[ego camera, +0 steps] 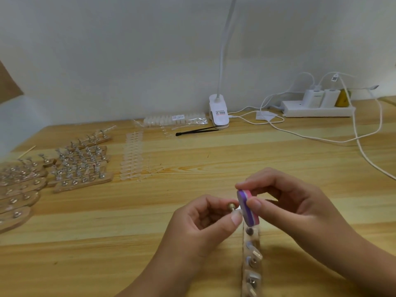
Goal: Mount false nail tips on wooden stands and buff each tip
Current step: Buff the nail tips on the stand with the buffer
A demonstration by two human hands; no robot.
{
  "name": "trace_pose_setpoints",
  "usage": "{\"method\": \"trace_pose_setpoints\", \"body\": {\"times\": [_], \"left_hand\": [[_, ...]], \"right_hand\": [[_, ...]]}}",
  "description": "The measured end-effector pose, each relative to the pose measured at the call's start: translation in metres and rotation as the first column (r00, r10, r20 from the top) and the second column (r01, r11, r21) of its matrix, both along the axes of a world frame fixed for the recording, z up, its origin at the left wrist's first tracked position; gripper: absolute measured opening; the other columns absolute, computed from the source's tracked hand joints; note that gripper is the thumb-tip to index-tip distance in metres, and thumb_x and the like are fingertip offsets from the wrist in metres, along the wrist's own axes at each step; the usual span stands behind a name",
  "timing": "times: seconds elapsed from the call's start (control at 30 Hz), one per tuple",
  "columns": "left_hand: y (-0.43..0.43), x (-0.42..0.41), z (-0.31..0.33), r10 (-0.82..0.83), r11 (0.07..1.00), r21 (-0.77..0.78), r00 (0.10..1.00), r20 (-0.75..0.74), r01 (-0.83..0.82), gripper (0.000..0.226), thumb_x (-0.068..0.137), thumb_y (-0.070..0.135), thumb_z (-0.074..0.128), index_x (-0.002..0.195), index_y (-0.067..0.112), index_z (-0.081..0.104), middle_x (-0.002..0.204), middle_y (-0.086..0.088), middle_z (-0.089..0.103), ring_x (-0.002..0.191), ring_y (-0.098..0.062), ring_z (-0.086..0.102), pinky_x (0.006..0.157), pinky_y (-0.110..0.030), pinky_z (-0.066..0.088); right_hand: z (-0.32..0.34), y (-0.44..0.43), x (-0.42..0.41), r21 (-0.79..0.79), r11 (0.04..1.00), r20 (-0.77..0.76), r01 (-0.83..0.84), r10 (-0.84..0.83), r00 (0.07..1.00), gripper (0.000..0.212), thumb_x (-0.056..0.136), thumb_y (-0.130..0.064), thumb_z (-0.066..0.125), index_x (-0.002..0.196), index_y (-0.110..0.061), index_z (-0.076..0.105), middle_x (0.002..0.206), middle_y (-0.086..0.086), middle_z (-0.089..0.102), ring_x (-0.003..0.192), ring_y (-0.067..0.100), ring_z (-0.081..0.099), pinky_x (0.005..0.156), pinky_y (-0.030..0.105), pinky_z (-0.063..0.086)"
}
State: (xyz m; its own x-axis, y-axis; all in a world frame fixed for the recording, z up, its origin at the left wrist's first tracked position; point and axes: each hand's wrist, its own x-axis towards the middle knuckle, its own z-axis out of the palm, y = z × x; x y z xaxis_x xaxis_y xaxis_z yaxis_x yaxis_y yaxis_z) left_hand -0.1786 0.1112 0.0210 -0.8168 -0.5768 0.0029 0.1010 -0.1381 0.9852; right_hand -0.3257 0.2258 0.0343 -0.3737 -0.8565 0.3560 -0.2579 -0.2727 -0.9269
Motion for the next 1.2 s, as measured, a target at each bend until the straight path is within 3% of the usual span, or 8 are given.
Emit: {"method": "trace_pose_setpoints", "body": {"times": [0.13, 0.3, 0.5, 0.7, 0.9, 1.0, 1.1, 1.2], "left_hand": [[0.006, -0.001, 0.000, -0.057, 0.998, -0.023, 0.998, 0.035, 0.058, 0.027, 0.057, 0.033, 0.083, 0.083, 0.027, 0.078, 0.091, 0.000, 0.076, 0.082, -0.007, 0.071, 0.070, -0.012, 0.051], [0.001, 0.000, 0.002, -0.031, 0.999, -0.003, 0.999, 0.043, 0.032, 0.023, 0.066, 0.025, 0.078, 0.088, 0.020, 0.077, 0.084, 0.000, 0.075, 0.076, -0.005, 0.069, 0.067, -0.011, 0.049], [0.007, 0.000, 0.002, -0.081, 0.995, -0.056, 0.997, 0.017, 0.082, 0.026, 0.060, 0.032, 0.082, 0.085, 0.026, 0.078, 0.089, -0.001, 0.075, 0.083, -0.009, 0.071, 0.072, -0.013, 0.051], [0.001, 0.001, 0.005, -0.007, 1.000, -0.024, 0.999, 0.032, 0.007, 0.025, 0.068, 0.029, 0.085, 0.090, 0.018, 0.078, 0.082, -0.001, 0.074, 0.076, -0.005, 0.068, 0.068, -0.011, 0.049], [0.003, 0.000, 0.003, 0.004, 0.998, -0.057, 1.000, 0.022, -0.003, 0.021, 0.068, 0.023, 0.082, 0.088, 0.019, 0.077, 0.089, -0.005, 0.075, 0.080, -0.008, 0.069, 0.068, -0.011, 0.050], [0.003, 0.000, 0.001, 0.000, 0.998, -0.058, 1.000, 0.020, 0.001, 0.023, 0.066, 0.026, 0.080, 0.088, 0.022, 0.077, 0.091, -0.004, 0.075, 0.081, -0.006, 0.070, 0.069, -0.011, 0.050], [0.000, 0.001, 0.001, 0.008, 0.998, -0.063, 1.000, -0.001, -0.008, 0.022, 0.066, 0.026, 0.080, 0.088, 0.021, 0.077, 0.091, -0.007, 0.075, 0.082, -0.010, 0.070, 0.069, -0.013, 0.050], [0.001, 0.001, 0.000, 0.009, 0.991, -0.130, 1.000, -0.003, -0.009, 0.028, 0.063, 0.030, 0.083, 0.088, 0.021, 0.076, 0.083, -0.003, 0.074, 0.078, -0.009, 0.068, 0.068, -0.013, 0.050]], "right_hand": [[0.007, -0.002, -0.008, -0.055, 0.989, 0.083, 0.137, -0.133, 0.988, 0.021, 0.073, -0.032, 0.074, 0.094, -0.027, 0.075, 0.087, 0.001, 0.073, 0.077, 0.011, 0.069, 0.070, 0.017, 0.055], [-0.001, 0.007, -0.005, -0.007, 0.996, -0.033, -0.088, 0.087, 0.996, 0.020, 0.082, -0.031, 0.073, 0.098, -0.019, 0.074, 0.092, 0.004, 0.067, 0.083, 0.018, 0.067, 0.069, 0.025, 0.056], [0.004, -0.004, -0.008, -0.034, 0.992, 0.063, 0.121, -0.118, 0.991, 0.021, 0.073, -0.030, 0.072, 0.093, -0.024, 0.074, 0.085, 0.002, 0.071, 0.075, 0.011, 0.068, 0.069, 0.017, 0.054], [0.001, 0.010, -0.005, -0.003, 0.994, 0.020, -0.113, 0.113, 0.993, 0.019, 0.081, -0.027, 0.073, 0.097, -0.017, 0.072, 0.089, 0.005, 0.065, 0.077, 0.030, 0.063, 0.070, 0.033, 0.058], [0.002, -0.007, -0.002, -0.027, 0.995, 0.083, 0.098, -0.096, 0.992, 0.022, 0.072, -0.032, 0.073, 0.093, -0.023, 0.074, 0.083, -0.001, 0.071, 0.075, 0.009, 0.067, 0.070, 0.017, 0.054], [0.003, 0.002, -0.007, -0.005, 1.000, 0.068, 0.010, -0.009, 0.998, 0.014, 0.079, -0.032, 0.076, 0.090, -0.025, 0.074, 0.083, -0.003, 0.069, 0.074, 0.010, 0.067, 0.069, 0.018, 0.054], [0.000, 0.007, -0.005, 0.028, 0.990, 0.021, -0.135, 0.135, 0.991, 0.019, 0.082, -0.029, 0.073, 0.097, -0.018, 0.072, 0.088, 0.001, 0.067, 0.079, 0.021, 0.065, 0.071, 0.026, 0.056], [-0.001, -0.001, -0.002, 0.023, 0.998, 0.035, -0.054, 0.054, 0.998, 0.017, 0.084, -0.028, 0.075, 0.098, -0.019, 0.073, 0.089, 0.002, 0.068, 0.079, 0.020, 0.067, 0.070, 0.025, 0.056]]}}
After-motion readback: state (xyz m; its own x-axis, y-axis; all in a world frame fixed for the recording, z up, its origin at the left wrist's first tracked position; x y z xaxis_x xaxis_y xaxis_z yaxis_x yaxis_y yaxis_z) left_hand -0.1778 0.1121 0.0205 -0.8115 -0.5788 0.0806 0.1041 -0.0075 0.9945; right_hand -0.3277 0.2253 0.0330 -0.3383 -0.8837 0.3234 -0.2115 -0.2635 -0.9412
